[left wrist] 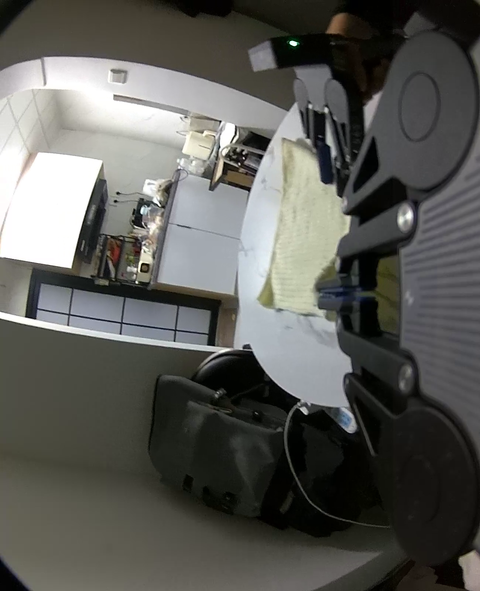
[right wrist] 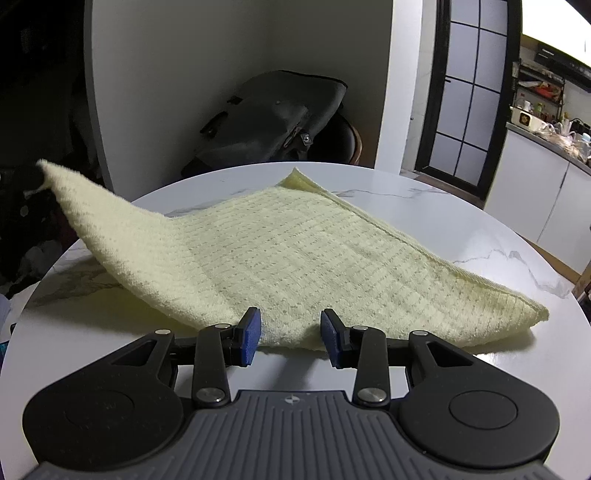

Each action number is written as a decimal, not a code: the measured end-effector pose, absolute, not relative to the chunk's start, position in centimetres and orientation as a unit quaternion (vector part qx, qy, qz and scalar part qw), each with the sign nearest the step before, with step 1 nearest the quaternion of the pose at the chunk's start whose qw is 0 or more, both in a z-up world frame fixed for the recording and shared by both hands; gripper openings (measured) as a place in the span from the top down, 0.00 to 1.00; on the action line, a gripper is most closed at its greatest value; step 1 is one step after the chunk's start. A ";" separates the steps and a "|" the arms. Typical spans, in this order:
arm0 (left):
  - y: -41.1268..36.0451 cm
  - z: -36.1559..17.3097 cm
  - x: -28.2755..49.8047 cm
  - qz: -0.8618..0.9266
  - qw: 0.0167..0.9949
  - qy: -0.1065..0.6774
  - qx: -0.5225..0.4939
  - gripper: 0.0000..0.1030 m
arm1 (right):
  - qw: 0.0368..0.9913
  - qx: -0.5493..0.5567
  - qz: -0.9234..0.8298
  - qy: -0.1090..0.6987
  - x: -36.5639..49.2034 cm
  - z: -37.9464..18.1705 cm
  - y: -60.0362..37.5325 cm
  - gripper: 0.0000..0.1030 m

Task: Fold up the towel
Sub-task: 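Grasp the triangle's tip with the left gripper, then lift the towel tip with the left gripper and fold it over the triangle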

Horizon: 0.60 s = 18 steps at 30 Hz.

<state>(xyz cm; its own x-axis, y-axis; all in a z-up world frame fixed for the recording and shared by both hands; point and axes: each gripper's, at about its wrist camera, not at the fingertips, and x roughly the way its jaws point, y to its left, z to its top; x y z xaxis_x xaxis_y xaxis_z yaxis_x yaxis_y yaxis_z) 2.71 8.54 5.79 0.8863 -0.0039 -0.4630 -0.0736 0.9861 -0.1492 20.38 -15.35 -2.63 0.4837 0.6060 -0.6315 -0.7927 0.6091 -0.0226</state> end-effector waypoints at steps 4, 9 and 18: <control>8.2 6.8 3.6 -0.003 0.970 0.230 -0.083 0.98 | 0.849 -0.149 0.407 0.301 20.4 -2.6 -15.3 0.61; 7.3 7.4 5.0 -0.019 0.972 0.222 -0.079 0.98 | 0.851 -0.150 0.405 0.298 20.2 -2.7 -15.2 0.60; 4.8 7.6 8.3 -0.049 0.974 0.210 -0.071 0.98 | 0.863 -0.129 0.393 0.291 20.4 -2.1 -16.7 0.60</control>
<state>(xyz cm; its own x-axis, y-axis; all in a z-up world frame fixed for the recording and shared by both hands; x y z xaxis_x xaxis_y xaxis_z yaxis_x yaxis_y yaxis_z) 8.29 4.82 7.58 0.9067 -0.1245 -0.4030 0.0646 0.9852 -0.1590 20.40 -16.74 -2.12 0.5219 0.6029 -0.6034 -0.7535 0.6574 0.0052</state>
